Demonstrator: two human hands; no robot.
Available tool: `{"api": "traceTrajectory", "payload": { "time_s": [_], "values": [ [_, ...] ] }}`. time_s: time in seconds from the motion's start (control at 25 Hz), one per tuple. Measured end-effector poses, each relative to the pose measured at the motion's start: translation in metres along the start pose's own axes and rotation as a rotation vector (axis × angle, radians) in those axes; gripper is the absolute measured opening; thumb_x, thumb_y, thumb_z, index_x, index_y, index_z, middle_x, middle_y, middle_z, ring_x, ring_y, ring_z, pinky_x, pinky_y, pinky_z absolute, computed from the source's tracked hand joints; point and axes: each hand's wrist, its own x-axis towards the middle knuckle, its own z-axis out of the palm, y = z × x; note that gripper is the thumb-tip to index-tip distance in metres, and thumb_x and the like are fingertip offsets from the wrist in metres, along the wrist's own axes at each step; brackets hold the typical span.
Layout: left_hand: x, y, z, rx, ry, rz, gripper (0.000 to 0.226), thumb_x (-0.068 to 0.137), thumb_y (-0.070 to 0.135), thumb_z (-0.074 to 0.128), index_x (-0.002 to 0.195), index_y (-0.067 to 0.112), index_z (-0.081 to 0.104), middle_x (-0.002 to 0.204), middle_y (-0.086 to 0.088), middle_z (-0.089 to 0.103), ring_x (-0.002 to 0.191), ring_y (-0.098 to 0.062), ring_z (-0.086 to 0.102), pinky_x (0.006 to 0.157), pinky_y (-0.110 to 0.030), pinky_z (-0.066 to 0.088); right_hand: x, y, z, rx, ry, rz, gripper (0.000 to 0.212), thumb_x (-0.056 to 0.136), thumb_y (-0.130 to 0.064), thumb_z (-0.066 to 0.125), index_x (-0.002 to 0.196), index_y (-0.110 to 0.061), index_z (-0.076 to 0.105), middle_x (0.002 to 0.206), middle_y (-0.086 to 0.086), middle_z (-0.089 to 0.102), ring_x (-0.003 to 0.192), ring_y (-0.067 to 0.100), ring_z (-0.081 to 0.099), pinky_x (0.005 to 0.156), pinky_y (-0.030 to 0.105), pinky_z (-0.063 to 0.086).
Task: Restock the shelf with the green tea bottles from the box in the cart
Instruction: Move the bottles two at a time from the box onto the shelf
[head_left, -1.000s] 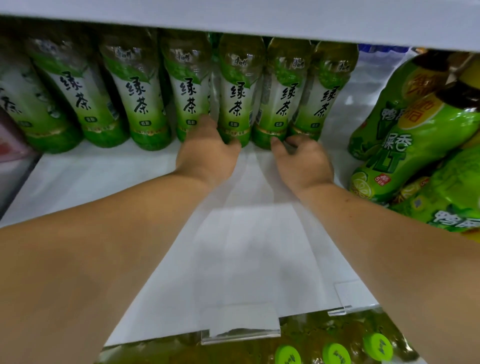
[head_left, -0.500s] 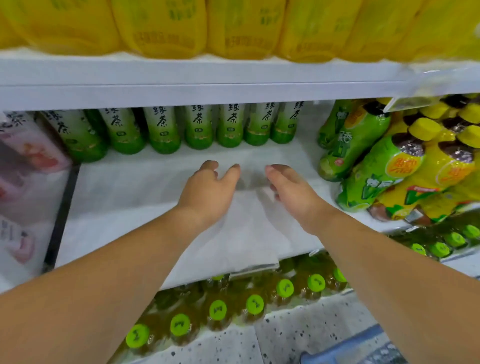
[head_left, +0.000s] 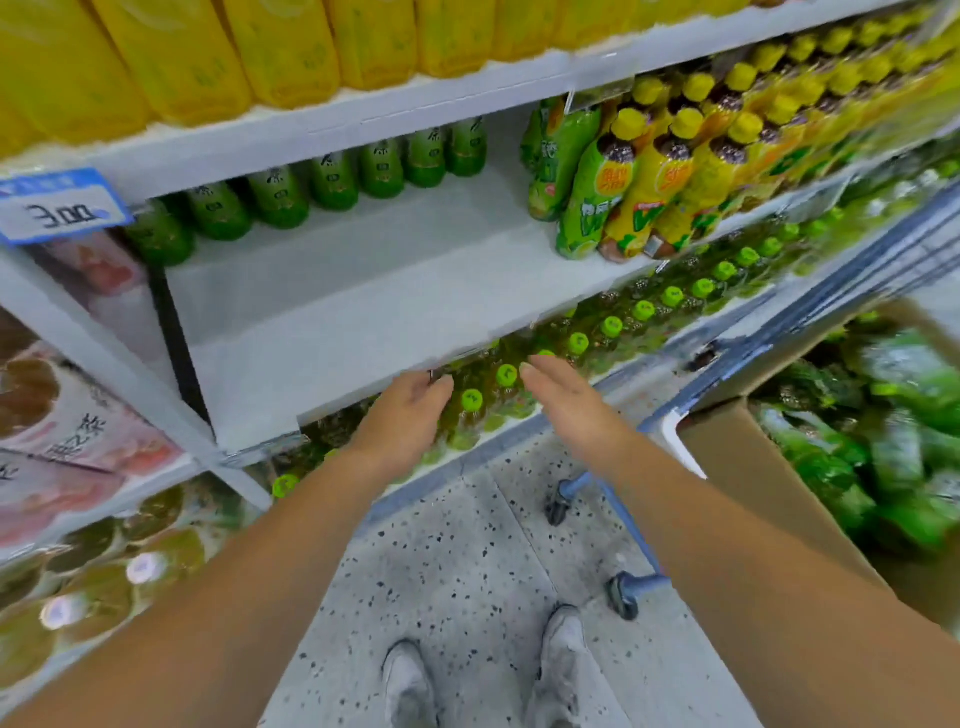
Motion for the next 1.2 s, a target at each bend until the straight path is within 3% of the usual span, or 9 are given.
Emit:
{"api": "traceTrajectory", "payload": {
  "time_s": [0.12,0.2,0.32,0.48,0.6,0.8,1.04,1.12,1.2],
  "values": [
    [-0.040,-0.001,0.016,0.007,-0.066,-0.034,0.059,0.100,0.054,0.044,0.151,0.025,0.037,0.151,0.007,0.043,0.119,-0.013,0.047,0.089,-0.032,0.046,-0.054,0.016,-0.013,0.021,0.039,0.028,0.056,0.105,-0.049,0.037,0.157,-0.029,0.028,0.161,-0.007,0.029,0.145,0.018,0.032,0.097,0.028,0.033],
    [-0.064,0.008,0.035,-0.004,-0.100,-0.035,0.057,0.101,0.052,0.045,0.150,0.025,0.039,0.150,0.006,0.044,0.117,-0.011,0.045,0.099,-0.036,0.044,-0.081,0.031,-0.028,0.035,0.070,0.067,0.056,0.106,-0.046,0.036,0.157,-0.026,0.028,0.161,-0.008,0.027,0.147,0.017,0.029,0.102,0.026,0.029],
    [-0.099,0.029,0.074,-0.030,-0.130,-0.007,0.053,0.103,0.046,0.046,0.150,0.022,0.040,0.151,0.005,0.043,0.122,-0.010,0.044,0.093,-0.028,0.036,-0.114,0.056,-0.056,0.094,0.123,0.103,0.055,0.105,-0.047,0.040,0.155,-0.026,0.032,0.159,-0.005,0.032,0.146,0.020,0.034,0.113,0.039,0.034],
    [-0.136,0.061,0.140,-0.069,-0.158,-0.038,0.050,0.103,0.044,0.046,0.149,0.024,0.042,0.152,0.006,0.040,0.116,-0.006,0.041,0.088,-0.028,0.035,-0.157,0.086,-0.117,0.073,0.161,0.126,0.054,0.105,-0.048,0.037,0.153,-0.024,0.035,0.143,-0.009,0.041,0.128,0.012,0.043,0.097,0.030,0.037],
    [-0.150,0.089,0.196,-0.045,-0.151,-0.041,0.051,0.102,0.046,0.046,0.149,0.025,0.041,0.149,0.006,0.043,0.115,-0.007,0.043,0.089,-0.031,0.037,-0.175,0.110,-0.177,0.067,0.173,0.124,0.056,0.106,-0.045,0.038,0.156,-0.021,0.032,0.157,-0.005,0.035,0.141,0.015,0.037,0.113,0.034,0.032],
    [-0.153,0.128,0.286,0.008,-0.157,-0.007,0.055,0.103,0.044,0.046,0.152,0.023,0.034,0.146,0.006,0.044,0.117,-0.008,0.045,0.086,-0.027,0.043,-0.190,0.151,-0.276,0.008,0.106,0.138,0.052,0.107,-0.044,0.035,0.154,-0.022,0.035,0.157,-0.004,0.038,0.138,0.013,0.039,0.105,0.026,0.028],
    [-0.127,0.159,0.376,-0.030,-0.183,-0.003,0.060,0.101,0.050,0.046,0.152,0.020,0.034,0.149,0.003,0.045,0.128,-0.015,0.048,0.095,-0.032,0.044,-0.175,0.192,-0.371,-0.033,0.089,0.247,0.054,0.106,-0.048,0.034,0.154,-0.024,0.035,0.157,-0.002,0.037,0.143,0.019,0.036,0.115,0.035,0.029],
    [-0.112,0.165,0.400,-0.039,-0.218,-0.033,0.061,0.101,0.052,0.045,0.152,0.019,0.033,0.153,0.001,0.042,0.134,-0.018,0.046,0.105,-0.037,0.042,-0.165,0.201,-0.392,-0.040,0.124,0.282,0.054,0.105,-0.048,0.034,0.152,-0.023,0.037,0.155,0.001,0.040,0.141,0.021,0.039,0.115,0.038,0.032],
    [-0.089,0.169,0.420,0.043,-0.269,-0.063,0.064,0.101,0.053,0.042,0.153,0.018,0.031,0.154,-0.001,0.041,0.135,-0.020,0.045,0.107,-0.037,0.039,-0.154,0.211,-0.407,-0.009,0.159,0.337,0.054,0.105,-0.048,0.035,0.153,-0.022,0.036,0.155,0.001,0.040,0.141,0.022,0.040,0.115,0.039,0.033]
  ]
}}
